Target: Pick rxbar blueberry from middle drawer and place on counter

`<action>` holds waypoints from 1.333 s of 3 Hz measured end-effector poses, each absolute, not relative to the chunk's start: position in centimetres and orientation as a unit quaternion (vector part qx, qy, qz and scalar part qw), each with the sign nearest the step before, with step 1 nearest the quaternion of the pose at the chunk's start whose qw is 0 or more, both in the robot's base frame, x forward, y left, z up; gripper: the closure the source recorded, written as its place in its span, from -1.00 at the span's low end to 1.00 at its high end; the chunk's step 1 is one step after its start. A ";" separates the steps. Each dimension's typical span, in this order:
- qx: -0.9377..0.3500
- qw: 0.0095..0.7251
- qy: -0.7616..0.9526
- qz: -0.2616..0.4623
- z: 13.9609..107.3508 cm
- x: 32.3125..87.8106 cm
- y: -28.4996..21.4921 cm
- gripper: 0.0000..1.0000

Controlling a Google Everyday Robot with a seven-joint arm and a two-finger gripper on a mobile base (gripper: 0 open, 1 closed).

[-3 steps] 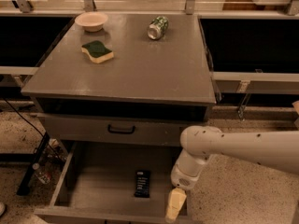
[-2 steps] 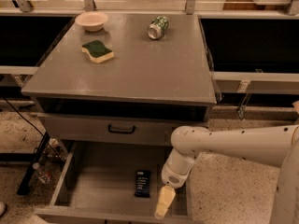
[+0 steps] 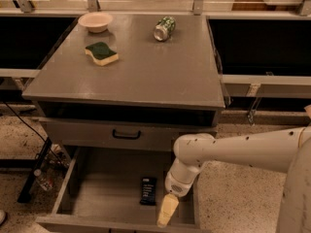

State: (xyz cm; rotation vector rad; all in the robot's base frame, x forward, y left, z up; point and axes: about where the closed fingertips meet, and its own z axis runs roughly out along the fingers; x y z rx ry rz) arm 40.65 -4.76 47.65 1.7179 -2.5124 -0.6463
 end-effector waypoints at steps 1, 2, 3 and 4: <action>0.525 0.011 -0.836 -0.159 47.3 40.9 -5.1 -1.00; 0.507 0.011 -0.851 -0.134 47.2 40.9 -5.3 -1.00; 0.505 0.013 -0.853 -0.133 47.1 40.9 -5.3 -1.00; 0.481 0.034 -0.868 -0.120 46.6 41.7 -5.0 -1.00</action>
Offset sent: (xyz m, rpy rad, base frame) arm 0.0038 -0.0083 -0.0032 -0.1775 -0.0964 -0.1667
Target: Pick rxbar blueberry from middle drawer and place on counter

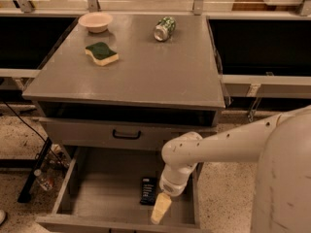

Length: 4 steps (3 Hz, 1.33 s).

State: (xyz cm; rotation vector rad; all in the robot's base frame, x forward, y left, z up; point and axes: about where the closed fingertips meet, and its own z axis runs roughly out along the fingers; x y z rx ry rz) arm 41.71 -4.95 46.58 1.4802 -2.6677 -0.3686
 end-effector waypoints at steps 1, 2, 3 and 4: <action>0.443 0.069 -0.889 -0.094 45.7 42.7 -4.6 -1.00; 0.441 0.069 -0.890 -0.094 45.7 42.6 -4.6 -1.00; 0.432 0.059 -0.892 -0.115 45.0 42.6 -5.6 -1.00; 0.431 0.060 -0.893 -0.113 44.9 42.7 -5.5 -1.00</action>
Offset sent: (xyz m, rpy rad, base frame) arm 0.0086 0.0011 -0.0077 -0.0710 0.0340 -0.0548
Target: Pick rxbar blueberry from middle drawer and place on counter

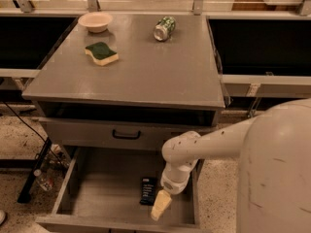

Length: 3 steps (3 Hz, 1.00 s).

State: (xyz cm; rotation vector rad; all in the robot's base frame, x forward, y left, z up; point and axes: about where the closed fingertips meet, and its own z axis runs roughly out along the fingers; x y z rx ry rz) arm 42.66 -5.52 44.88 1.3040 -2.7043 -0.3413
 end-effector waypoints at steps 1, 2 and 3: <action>0.410 0.076 -0.906 -0.075 43.9 42.9 -5.0 -1.00; 0.396 0.097 -0.913 -0.017 42.8 43.2 -4.6 -1.00; 0.365 0.100 -0.925 -0.014 42.6 43.2 -4.0 -1.00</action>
Offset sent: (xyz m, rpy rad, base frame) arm 0.0096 0.0165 -0.0290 -0.3998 -0.0160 -0.2332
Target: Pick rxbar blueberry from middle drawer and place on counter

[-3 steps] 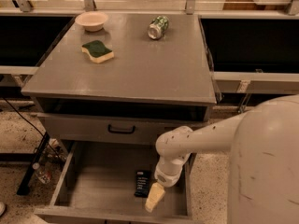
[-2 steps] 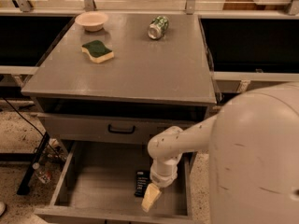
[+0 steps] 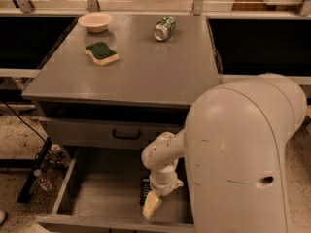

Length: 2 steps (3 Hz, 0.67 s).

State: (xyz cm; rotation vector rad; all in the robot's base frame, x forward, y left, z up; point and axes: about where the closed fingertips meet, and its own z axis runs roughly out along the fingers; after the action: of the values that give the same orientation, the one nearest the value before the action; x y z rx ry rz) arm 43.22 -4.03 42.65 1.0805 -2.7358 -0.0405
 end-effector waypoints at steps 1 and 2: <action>0.365 0.100 -0.925 -0.014 42.6 43.2 -4.0 -1.00; 0.346 0.076 -0.935 -0.034 42.5 43.3 -5.5 -1.00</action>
Offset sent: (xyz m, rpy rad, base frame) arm 0.0036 -0.0326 -0.0006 0.1244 -0.0771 -0.1056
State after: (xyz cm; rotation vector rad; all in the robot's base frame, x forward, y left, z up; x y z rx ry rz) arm 43.30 -5.51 42.47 1.0370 -2.8026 -0.1013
